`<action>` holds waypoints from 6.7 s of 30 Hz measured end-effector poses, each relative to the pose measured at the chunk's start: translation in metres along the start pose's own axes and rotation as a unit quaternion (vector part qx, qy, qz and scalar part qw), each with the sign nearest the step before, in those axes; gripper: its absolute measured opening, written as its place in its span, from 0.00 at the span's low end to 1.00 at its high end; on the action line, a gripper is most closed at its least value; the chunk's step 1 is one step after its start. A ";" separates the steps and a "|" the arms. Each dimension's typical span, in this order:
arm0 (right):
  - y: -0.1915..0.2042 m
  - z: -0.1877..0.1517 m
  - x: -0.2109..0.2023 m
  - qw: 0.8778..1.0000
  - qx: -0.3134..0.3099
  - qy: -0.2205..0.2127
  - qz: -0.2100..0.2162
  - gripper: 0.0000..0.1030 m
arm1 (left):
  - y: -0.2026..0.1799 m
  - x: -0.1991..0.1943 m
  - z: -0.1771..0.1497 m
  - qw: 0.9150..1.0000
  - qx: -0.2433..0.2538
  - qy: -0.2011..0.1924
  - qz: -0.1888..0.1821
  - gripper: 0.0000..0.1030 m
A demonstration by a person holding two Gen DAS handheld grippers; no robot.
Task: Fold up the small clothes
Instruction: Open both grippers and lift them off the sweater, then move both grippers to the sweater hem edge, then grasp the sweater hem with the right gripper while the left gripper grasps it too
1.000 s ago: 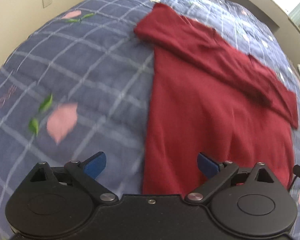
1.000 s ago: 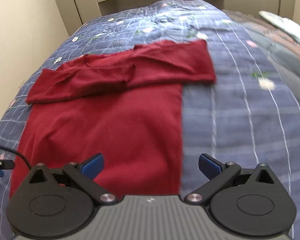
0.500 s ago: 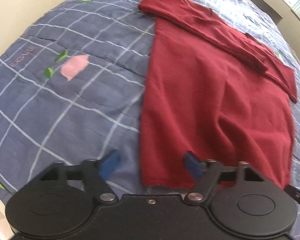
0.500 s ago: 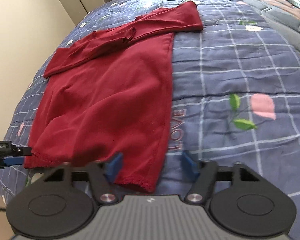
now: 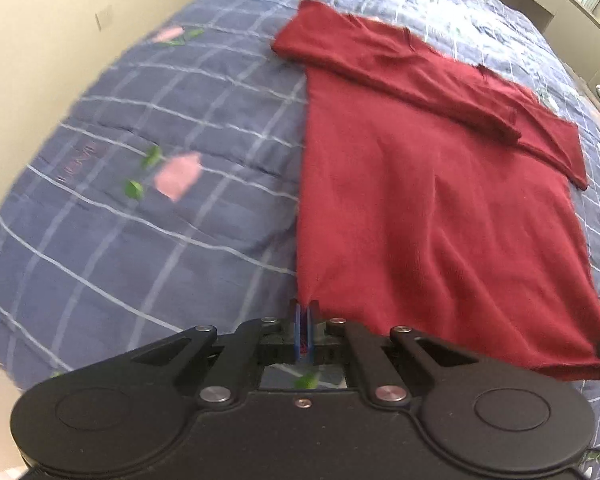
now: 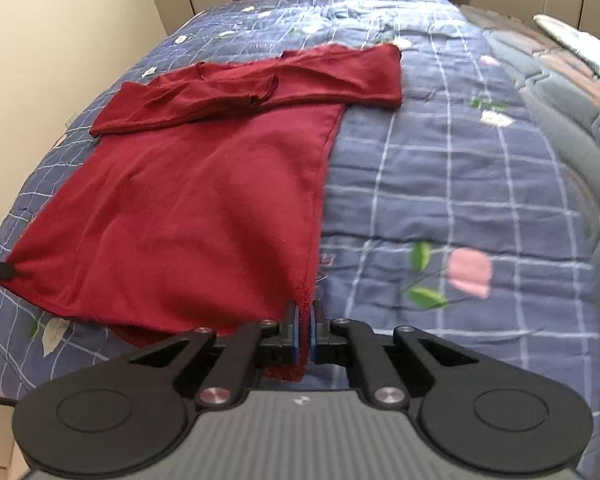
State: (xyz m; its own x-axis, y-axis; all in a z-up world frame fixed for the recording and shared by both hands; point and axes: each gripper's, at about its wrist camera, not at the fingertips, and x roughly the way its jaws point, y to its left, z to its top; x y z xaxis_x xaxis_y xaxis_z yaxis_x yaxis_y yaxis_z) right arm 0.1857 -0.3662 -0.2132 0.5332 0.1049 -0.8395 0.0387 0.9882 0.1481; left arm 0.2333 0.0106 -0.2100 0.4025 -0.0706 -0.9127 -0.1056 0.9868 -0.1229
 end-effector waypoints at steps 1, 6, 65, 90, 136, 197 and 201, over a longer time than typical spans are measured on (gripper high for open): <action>-0.001 0.000 -0.001 1.000 -0.003 -0.001 0.001 0.05 | 0.004 -0.004 0.000 1.000 -0.002 -0.002 0.001 0.02; 0.003 -0.007 0.014 1.000 -0.015 0.013 -0.005 0.05 | 0.012 0.004 -0.004 1.000 -0.006 0.004 0.012 0.02; 0.146 -0.050 -0.007 0.987 0.087 0.117 -0.071 1.00 | -0.012 -0.013 -0.048 0.988 0.074 0.132 -0.033 0.99; 0.113 0.013 0.032 0.986 0.030 0.144 -0.075 1.00 | -0.051 0.012 -0.032 0.979 0.173 0.105 0.021 0.99; 0.135 -0.023 0.050 0.925 -0.368 0.090 0.027 0.77 | -0.073 0.040 -0.006 0.977 0.176 0.114 0.043 0.99; 0.102 -0.016 0.026 0.975 -0.222 0.014 -0.011 0.06 | -0.056 0.034 -0.044 0.934 0.341 -0.094 0.050 0.05; 0.110 -0.024 0.015 0.972 -0.232 0.005 -0.029 0.05 | -0.051 0.023 -0.045 0.926 0.360 -0.105 0.037 0.04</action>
State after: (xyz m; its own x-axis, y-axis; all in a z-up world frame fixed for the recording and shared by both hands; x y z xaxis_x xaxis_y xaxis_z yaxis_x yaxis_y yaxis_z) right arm 0.1775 -0.2531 -0.2222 0.5334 0.0471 -0.8446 -0.3188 0.9360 -0.1492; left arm 0.2074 -0.0483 -0.2419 0.5939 -0.0435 -0.8033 0.4629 0.8351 0.2971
